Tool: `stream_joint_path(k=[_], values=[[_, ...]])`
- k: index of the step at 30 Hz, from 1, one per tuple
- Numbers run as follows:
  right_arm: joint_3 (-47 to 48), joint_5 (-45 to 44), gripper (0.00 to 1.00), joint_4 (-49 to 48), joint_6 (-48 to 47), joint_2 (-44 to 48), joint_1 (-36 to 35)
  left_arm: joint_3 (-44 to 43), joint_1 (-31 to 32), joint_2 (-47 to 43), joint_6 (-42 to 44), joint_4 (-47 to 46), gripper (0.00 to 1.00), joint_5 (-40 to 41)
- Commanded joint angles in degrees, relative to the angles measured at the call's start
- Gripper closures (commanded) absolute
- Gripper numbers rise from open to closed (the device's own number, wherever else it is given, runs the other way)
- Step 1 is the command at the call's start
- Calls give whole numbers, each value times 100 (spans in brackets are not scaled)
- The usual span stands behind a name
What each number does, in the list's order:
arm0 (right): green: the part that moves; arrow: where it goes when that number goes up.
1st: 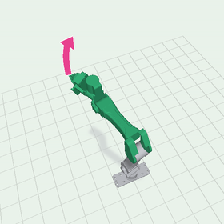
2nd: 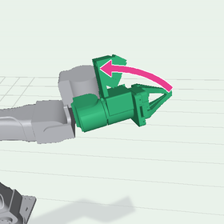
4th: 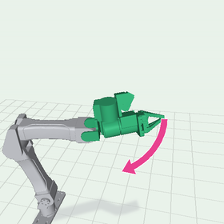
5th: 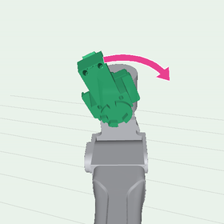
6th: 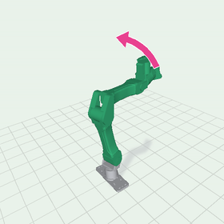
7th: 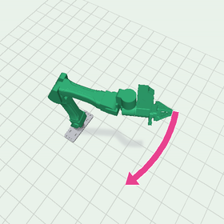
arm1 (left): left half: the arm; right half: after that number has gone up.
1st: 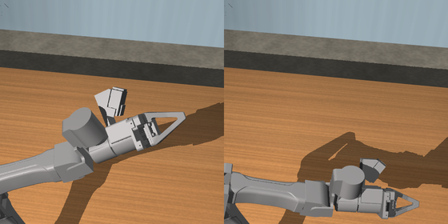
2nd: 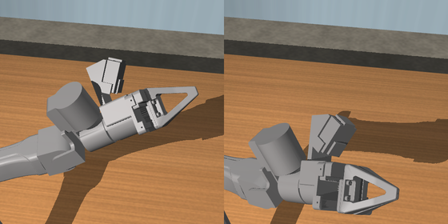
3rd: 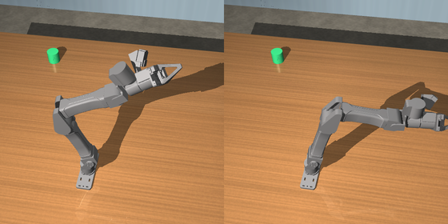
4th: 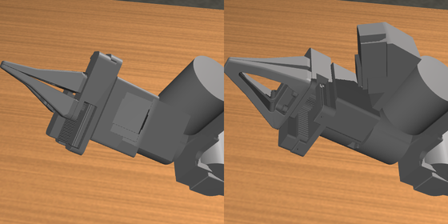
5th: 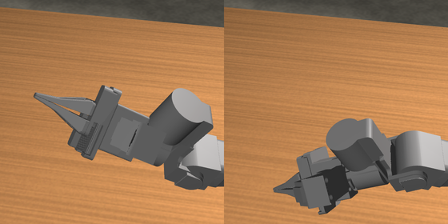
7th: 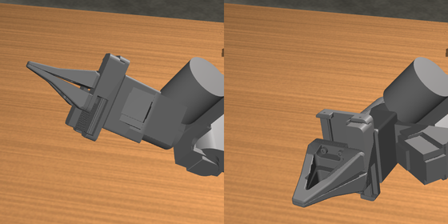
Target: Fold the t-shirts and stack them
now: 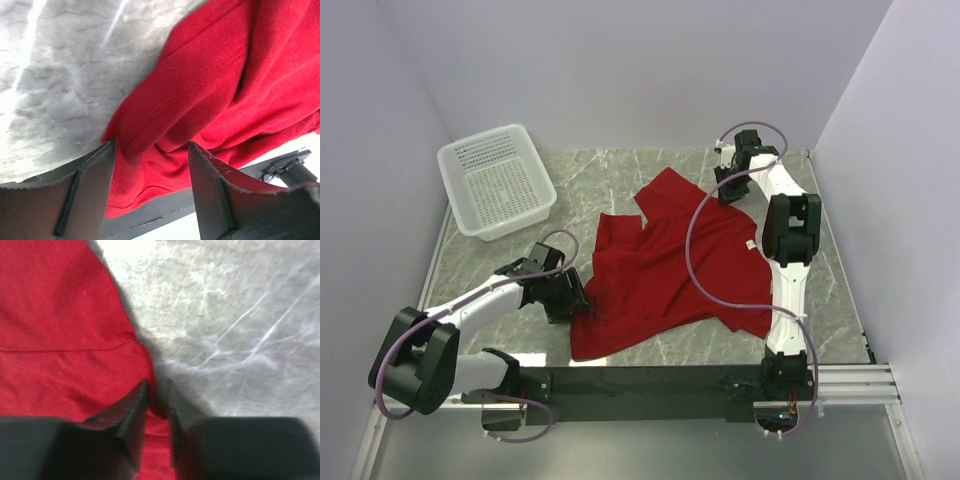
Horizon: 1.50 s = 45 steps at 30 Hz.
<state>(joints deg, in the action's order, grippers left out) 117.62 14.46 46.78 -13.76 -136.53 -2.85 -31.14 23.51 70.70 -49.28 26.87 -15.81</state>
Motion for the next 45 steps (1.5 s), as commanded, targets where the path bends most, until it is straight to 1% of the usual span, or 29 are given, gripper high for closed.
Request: stream_joint_path(k=[1,2,3,4,5,7,8,9,10,11,14,18,21,28,29,31,32,34,35,36,37,38,39,40,41,43,44,45], values=[[401,188,82,120,-22,-84,-5,64,101,216,-47,-174,35,-36],[445,189,89,120,-13,-84,13,64,136,269,-56,-191,37,-36],[472,189,100,94,48,-58,39,46,145,304,-56,-200,41,-45],[533,180,100,24,92,-23,65,37,154,365,-47,-191,44,-45],[577,154,100,-29,162,55,109,20,163,383,-38,-200,53,-45],[691,14,100,-299,496,161,250,-24,163,357,-38,-139,66,-18],[700,-204,100,-441,627,310,407,-42,154,340,-29,-112,78,34],[718,-276,100,-668,925,372,600,-59,163,322,-29,-86,84,43],[840,-346,100,-723,1058,407,697,-85,163,331,-29,-16,87,78],[902,-478,100,-828,1242,460,846,-120,154,313,-29,19,99,148],[798,-716,100,-1013,1332,592,1014,-269,154,287,-56,151,99,315],[824,-997,100,-1049,1367,540,1260,-472,137,295,-73,204,99,526],[824,-972,100,-1049,1367,487,1462,-595,110,427,-29,187,99,527],[560,-1007,100,-1145,1279,522,1630,-859,66,577,76,248,99,535],[560,-911,100,-1145,1218,522,1630,-903,40,542,85,240,98,527],[595,-613,98,-996,1060,548,1621,-938,-30,402,94,161,88,457],[595,-193,81,-918,825,583,1621,-990,-65,358,94,126,82,387],[438,170,58,-689,525,845,1569,-1070,-170,269,111,73,74,307],[289,398,40,-636,158,1021,1542,-1174,-197,243,129,46,67,298],[53,478,35,-740,-20,1223,1516,-1228,-232,234,155,46,65,281],[-515,549,31,-811,-204,1704,1481,-1280,-276,234,181,46,63,263],[-799,619,27,-863,-572,1952,1454,-1385,-294,234,260,72,59,263],[-1255,759,27,-829,-793,2172,1445,-1421,-294,234,304,99,58,246],[-1442,926,27,-698,-1047,2557,1411,-1456,-303,225,357,108,57,211],[-1618,1058,26,-549,-1572,2735,1402,-1500,-303,182,479,142,55,175],[-2119,1610,26,135,-2224,3209,1393,-1483,-303,146,612,204,53,52],[-2277,1813,26,503,-3176,3359,1384,-1440,-303,129,630,230,52,17],[-2653,2241,27,1342,-3742,3500,1384,-1396,-303,103,656,265,51,-44]])
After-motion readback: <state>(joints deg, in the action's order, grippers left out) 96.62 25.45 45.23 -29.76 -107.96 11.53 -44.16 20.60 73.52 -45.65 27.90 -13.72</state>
